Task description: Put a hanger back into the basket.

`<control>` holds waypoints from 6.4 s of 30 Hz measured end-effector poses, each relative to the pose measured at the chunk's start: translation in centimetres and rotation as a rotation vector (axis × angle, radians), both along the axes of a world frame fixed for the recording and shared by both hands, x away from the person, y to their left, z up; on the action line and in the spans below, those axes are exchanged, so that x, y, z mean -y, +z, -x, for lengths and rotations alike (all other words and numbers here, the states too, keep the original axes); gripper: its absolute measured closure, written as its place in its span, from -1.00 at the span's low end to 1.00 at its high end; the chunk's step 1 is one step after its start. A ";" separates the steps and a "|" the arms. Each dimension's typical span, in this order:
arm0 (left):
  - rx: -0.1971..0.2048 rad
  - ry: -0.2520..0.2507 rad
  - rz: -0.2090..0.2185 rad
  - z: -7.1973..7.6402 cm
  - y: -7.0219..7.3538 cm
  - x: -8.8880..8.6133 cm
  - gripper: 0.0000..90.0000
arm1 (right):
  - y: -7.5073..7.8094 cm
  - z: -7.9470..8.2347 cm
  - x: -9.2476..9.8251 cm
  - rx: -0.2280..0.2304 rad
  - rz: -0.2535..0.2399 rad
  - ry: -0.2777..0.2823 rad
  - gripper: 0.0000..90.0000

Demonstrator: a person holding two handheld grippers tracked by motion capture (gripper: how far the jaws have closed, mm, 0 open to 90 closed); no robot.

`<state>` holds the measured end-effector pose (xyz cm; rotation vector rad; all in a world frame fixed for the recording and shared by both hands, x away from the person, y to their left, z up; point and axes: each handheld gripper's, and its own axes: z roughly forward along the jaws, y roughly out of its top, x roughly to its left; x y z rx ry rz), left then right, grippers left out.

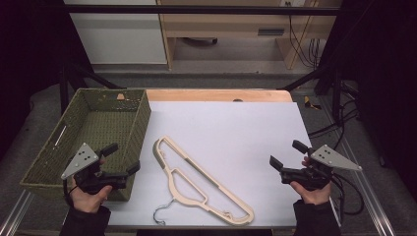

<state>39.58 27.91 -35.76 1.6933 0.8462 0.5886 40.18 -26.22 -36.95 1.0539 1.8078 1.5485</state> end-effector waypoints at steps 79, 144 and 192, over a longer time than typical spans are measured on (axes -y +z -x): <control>-0.497 -0.160 -0.364 1.5 -10.5 9.7 0.94 | -1.2 -0.3 -3.7 -0.069 0.089 0.084 -0.90; -0.422 -0.137 -0.513 0.7 -3.7 12.4 0.97 | -7.8 0.5 -23.5 -0.256 0.453 0.492 0.31; -0.155 -0.164 -0.159 0.5 -0.3 7.6 -0.87 | -1.0 -2.2 -13.7 -0.156 0.429 0.286 0.93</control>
